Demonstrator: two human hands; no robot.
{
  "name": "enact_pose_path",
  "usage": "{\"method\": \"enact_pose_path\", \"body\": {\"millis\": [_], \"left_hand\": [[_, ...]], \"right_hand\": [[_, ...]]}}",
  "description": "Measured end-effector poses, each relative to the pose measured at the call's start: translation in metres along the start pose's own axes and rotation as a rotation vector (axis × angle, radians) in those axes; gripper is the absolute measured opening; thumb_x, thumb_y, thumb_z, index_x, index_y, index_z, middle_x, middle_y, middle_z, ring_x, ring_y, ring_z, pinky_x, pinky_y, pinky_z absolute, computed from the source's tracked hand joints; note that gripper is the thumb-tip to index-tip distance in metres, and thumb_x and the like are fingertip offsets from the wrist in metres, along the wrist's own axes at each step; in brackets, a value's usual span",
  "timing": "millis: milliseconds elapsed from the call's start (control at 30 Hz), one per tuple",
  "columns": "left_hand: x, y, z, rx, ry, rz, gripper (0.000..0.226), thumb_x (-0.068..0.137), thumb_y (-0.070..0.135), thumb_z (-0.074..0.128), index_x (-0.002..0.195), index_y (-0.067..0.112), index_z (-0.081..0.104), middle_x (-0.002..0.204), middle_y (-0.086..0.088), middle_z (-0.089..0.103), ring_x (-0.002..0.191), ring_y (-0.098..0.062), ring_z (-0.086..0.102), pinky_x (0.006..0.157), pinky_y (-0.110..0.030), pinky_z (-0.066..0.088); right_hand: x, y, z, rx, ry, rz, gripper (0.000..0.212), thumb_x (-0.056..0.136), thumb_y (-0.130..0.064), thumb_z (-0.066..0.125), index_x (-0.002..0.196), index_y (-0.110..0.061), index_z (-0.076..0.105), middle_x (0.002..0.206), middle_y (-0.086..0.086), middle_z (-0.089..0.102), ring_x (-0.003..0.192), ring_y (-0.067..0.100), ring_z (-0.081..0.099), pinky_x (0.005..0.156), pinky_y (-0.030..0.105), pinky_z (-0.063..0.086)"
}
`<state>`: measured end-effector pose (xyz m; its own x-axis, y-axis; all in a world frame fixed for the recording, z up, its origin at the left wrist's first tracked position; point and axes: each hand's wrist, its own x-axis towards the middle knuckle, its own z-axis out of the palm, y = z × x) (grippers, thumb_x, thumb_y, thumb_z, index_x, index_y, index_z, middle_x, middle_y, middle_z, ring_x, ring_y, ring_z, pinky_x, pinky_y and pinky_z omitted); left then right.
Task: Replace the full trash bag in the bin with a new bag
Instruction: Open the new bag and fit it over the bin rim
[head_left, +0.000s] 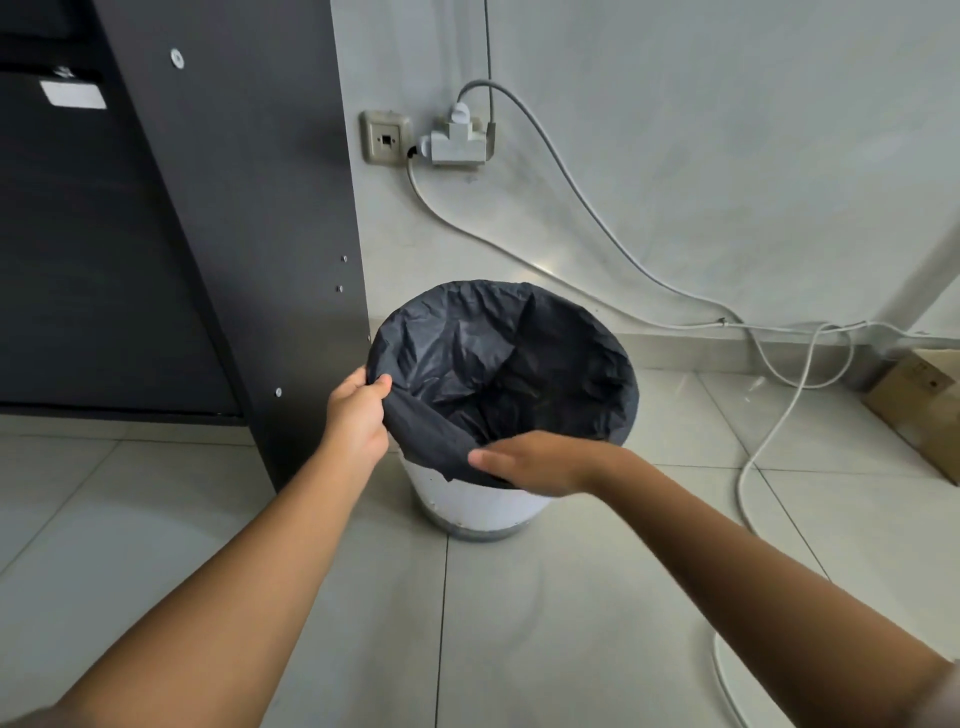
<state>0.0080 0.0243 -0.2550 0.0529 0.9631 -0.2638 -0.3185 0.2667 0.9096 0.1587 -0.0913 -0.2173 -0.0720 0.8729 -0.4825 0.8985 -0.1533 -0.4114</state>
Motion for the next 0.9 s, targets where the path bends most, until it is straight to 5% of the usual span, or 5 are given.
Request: {"method": "enact_pose_path", "body": {"millis": [100, 167, 267, 500, 900], "left_hand": [[0.006, 0.003, 0.0, 0.058, 0.033, -0.023, 0.035, 0.096, 0.001, 0.045, 0.13, 0.001, 0.052, 0.132, -0.02, 0.055, 0.113, -0.03, 0.056, 0.095, -0.033, 0.044], [0.008, 0.005, -0.001, 0.085, 0.036, -0.029, 0.037, 0.096, 0.001, 0.046, 0.133, 0.001, 0.049, 0.135, -0.019, 0.053, 0.121, -0.03, 0.053, 0.099, -0.032, 0.042], [0.013, 0.006, -0.004, 0.12, 0.053, -0.027, 0.04, 0.096, 0.002, 0.047, 0.135, 0.001, 0.047, 0.137, -0.016, 0.052, 0.124, -0.028, 0.051, 0.1, -0.031, 0.04], [0.031, 0.003, -0.008, 0.117, 0.067, -0.037, 0.041, 0.096, 0.006, 0.049, 0.136, -0.001, 0.045, 0.136, -0.017, 0.053, 0.12, -0.028, 0.054, 0.105, -0.035, 0.042], [0.034, -0.013, -0.001, 0.416, 0.348, 0.085, 0.035, 0.093, 0.031, 0.053, 0.122, 0.012, 0.057, 0.125, -0.011, 0.059, 0.11, -0.033, 0.059, 0.096, -0.045, 0.05]], "right_hand": [[0.012, 0.001, 0.01, -0.098, 0.174, -0.006, 0.06, 0.098, -0.053, 0.019, 0.092, -0.01, 0.06, 0.101, 0.012, 0.061, 0.097, 0.028, 0.056, 0.085, 0.035, 0.04], [0.023, 0.016, 0.005, -0.296, 0.58, -0.004, 0.058, 0.097, -0.05, 0.02, 0.077, -0.012, 0.058, 0.092, 0.013, 0.064, 0.092, 0.032, 0.058, 0.083, 0.039, 0.04], [0.033, 0.05, -0.007, -0.284, 0.948, 0.317, 0.039, 0.093, -0.034, 0.037, 0.116, -0.01, 0.058, 0.13, 0.015, 0.05, 0.12, 0.036, 0.043, 0.096, 0.044, 0.036], [0.05, 0.065, -0.017, 0.753, 0.993, 0.483, 0.034, 0.097, -0.01, 0.037, 0.128, 0.005, 0.037, 0.136, 0.023, 0.038, 0.114, 0.039, 0.051, 0.082, 0.033, 0.038], [0.069, 0.075, -0.013, 1.164, 1.068, 0.534, 0.048, 0.1, -0.038, 0.032, 0.122, 0.003, 0.044, 0.108, 0.014, 0.054, 0.09, 0.028, 0.048, 0.089, 0.041, 0.047]]}}
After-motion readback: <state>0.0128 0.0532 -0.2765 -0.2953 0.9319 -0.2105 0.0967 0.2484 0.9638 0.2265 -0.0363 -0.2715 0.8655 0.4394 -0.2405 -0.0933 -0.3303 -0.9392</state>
